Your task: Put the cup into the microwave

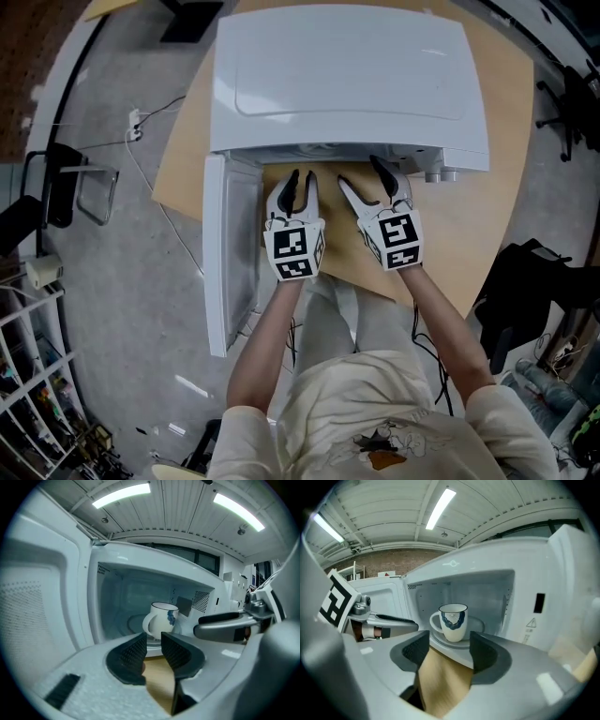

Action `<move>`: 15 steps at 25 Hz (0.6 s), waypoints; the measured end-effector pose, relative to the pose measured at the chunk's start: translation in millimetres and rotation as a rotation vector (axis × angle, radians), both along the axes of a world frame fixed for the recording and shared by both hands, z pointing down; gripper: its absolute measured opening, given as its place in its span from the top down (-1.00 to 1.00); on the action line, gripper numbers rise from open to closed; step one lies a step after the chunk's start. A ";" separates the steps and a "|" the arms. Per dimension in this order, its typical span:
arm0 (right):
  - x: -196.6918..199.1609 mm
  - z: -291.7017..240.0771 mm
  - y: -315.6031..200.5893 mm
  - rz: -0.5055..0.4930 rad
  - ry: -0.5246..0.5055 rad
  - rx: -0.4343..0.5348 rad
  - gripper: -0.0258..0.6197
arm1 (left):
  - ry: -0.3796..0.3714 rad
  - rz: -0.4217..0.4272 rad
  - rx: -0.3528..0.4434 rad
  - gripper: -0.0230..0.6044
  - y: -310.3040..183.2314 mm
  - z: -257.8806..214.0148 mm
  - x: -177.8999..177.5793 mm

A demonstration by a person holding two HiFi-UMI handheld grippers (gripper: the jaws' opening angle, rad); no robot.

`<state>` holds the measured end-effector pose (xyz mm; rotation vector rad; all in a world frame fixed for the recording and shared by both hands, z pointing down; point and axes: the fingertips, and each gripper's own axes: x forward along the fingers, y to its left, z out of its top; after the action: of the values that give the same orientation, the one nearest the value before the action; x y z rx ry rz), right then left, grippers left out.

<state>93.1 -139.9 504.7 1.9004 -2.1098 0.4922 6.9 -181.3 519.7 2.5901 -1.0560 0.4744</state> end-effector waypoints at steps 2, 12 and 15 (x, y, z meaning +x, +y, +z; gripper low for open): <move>1.4 -16.2 15.3 0.024 -0.026 0.019 0.49 | 0.006 -0.001 -0.004 0.64 13.0 -10.0 -6.3; -12.7 -85.5 77.7 0.025 -0.064 0.026 0.90 | 0.098 0.015 0.031 0.92 69.1 -105.2 -19.1; -20.3 -104.4 89.9 0.006 -0.038 0.048 0.91 | 0.098 0.038 0.035 0.92 88.0 -124.6 -20.9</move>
<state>72.9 -50.0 400.4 1.9389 -2.1589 0.4876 -14.0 -93.3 395.2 2.6380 -0.9930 0.3370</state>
